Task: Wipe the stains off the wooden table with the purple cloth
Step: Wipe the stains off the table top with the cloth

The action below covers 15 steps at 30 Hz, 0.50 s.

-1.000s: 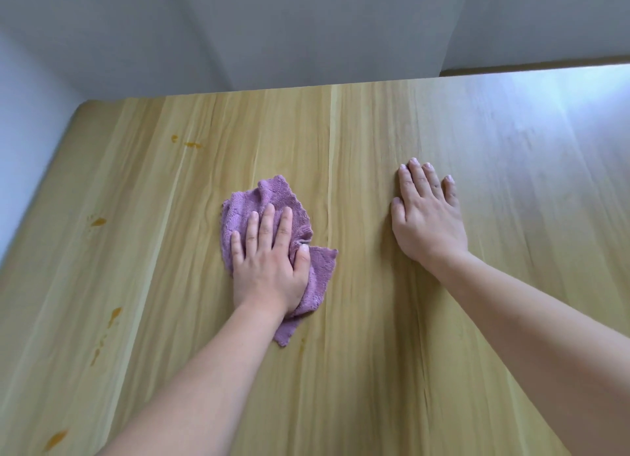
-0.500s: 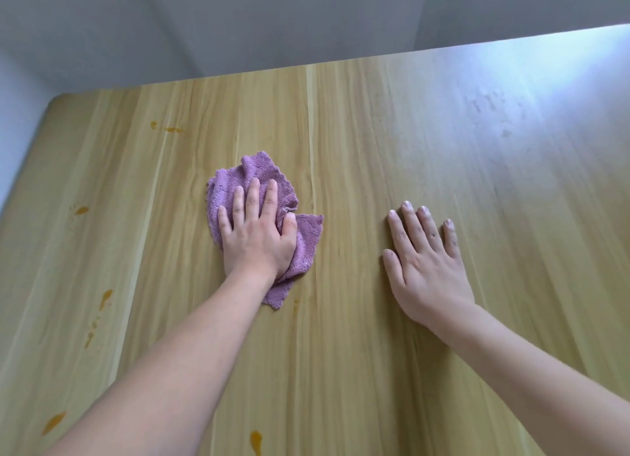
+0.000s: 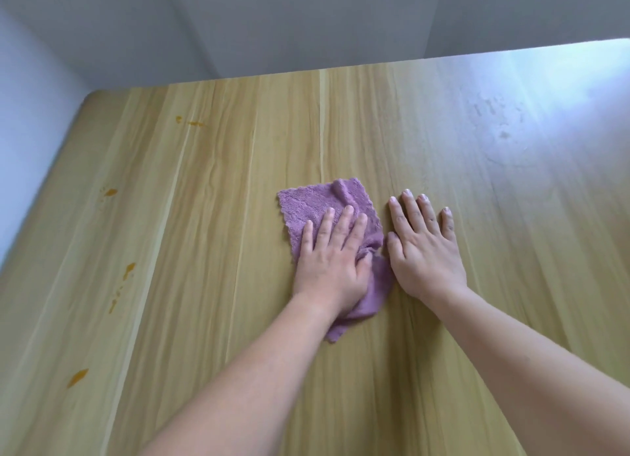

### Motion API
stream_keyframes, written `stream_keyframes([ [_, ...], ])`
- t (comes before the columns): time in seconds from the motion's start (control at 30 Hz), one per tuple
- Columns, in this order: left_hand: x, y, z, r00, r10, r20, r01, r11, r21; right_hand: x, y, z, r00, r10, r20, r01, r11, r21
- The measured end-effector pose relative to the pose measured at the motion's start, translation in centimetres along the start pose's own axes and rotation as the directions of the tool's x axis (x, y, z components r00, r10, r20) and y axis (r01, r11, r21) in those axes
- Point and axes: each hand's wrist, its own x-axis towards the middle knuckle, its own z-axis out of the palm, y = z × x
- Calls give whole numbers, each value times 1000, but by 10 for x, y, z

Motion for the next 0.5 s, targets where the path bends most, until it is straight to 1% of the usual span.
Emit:
stream_keyframes([
  [0.03, -7, -20, -2, 1000, 26, -10, -26, 999, 21, 1, 0, 0, 1000, -4, 0, 4, 1000, 3],
  [0.07, -16, -43, -2, 1000, 10, -22, -9, 999, 35, 2, 0, 0, 1000, -6, 2, 6, 1000, 7],
  [0.13, -37, -88, -1, 989, -136, -50, 137, 990, 20, 2, 0, 2, 1000, -10, 5, 10, 1000, 4],
  [0.2, -56, -115, 0, 954, -295, -42, 295, 955, -9, 1, 0, 4, 1000, -13, 1, 13, 1000, -3],
  [0.27, -59, -114, 2, 918, -397, -24, 396, 918, -24, 1, 0, 5, 1000, -14, -2, 14, 1000, -8],
  [0.33, -48, -86, 3, 864, -502, -38, 500, 865, -45, 1, 2, 6, 1000, -12, -5, 11, 1000, -11],
  [0.37, -43, -64, 3, 849, -526, -52, 523, 851, -54, 2, 2, 6, 1000, -10, -4, 10, 1000, -13],
  [0.4, -39, -39, 4, 859, -509, -61, 506, 861, -61, 2, 2, 6, 1000, -9, -2, 9, 1000, -14],
  [0.43, -38, -12, 7, 889, -453, -65, 449, 891, -67, 2, 1, 6, 1000, -7, -1, 7, 1000, -12],
  [0.5, -42, 35, 14, 960, -277, -45, 274, 959, -72, 3, 1, 6, 1000, -9, -2, 9, 1000, -14],
])
